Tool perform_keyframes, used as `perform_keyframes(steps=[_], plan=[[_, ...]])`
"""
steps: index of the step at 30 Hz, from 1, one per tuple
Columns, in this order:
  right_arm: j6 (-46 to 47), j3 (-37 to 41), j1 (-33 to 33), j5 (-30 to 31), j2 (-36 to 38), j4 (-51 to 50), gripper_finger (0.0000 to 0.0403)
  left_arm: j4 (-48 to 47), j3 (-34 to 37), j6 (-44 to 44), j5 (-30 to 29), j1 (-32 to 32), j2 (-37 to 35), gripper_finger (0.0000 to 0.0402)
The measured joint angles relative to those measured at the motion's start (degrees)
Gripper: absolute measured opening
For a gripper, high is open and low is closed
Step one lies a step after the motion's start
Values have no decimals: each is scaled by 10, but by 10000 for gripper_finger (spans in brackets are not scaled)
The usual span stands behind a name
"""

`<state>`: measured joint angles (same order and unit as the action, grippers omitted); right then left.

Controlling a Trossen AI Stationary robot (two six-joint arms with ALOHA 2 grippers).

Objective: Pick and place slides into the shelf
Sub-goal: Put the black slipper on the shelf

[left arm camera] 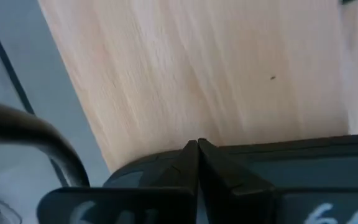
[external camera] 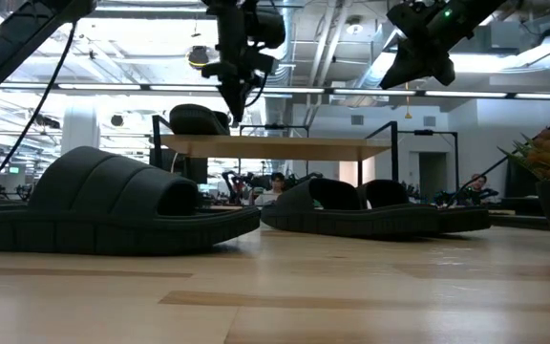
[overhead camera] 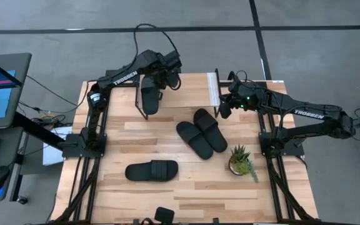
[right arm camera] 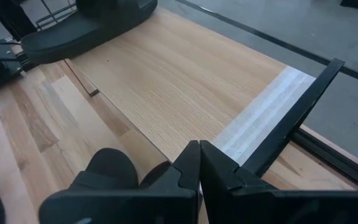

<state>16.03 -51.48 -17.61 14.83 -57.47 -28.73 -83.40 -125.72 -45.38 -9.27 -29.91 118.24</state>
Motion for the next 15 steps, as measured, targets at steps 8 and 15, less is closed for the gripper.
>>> perform_keyframes(steps=[8, 15], plan=[[0, 0, 0, 0, 0, 0, 0, -12, 27, 34, -53, -2, 0, 0], [0, 0, 0, -7, 0, 0, 0, -67, 27, 59, -88, -5, 0, 0]])
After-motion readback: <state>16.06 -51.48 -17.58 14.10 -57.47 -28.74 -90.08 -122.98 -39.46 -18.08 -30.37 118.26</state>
